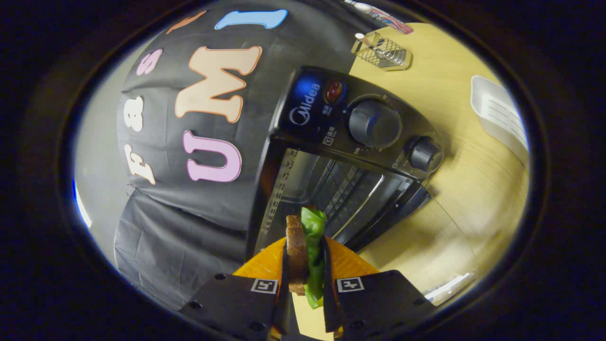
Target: Open the toaster oven, put the food inside, and close the toaster oven door.
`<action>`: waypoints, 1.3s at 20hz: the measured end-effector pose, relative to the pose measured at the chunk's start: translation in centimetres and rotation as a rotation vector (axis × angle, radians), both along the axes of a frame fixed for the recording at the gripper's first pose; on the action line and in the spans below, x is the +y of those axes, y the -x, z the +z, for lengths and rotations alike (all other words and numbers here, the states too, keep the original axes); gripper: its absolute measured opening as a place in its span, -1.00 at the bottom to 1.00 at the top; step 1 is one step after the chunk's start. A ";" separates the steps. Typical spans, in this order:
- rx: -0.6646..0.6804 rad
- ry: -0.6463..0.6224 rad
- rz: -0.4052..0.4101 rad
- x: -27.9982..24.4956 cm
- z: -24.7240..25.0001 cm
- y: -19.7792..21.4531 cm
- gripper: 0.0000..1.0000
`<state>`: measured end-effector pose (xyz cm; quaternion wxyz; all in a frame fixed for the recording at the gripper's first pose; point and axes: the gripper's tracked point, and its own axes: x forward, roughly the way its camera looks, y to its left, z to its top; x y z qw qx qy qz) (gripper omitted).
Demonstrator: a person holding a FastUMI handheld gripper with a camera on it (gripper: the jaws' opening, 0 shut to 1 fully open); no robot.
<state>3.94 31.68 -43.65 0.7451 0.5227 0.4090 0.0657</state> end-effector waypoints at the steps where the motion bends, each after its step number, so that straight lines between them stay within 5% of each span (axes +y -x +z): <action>1: -0.001 -0.006 -0.017 0.1 -0.5 -0.8 -0.39; 8: -0.058 -0.032 -0.178 -0.2 -3.3 -6.1 -0.39; 12: -0.117 0.054 -0.226 -1.1 -2.9 -6.6 -0.39; 18: -0.113 0.251 -0.257 -3.9 -3.2 -5.3 0.23; 26: -0.080 0.344 -0.124 -5.6 -1.8 -0.5 0.89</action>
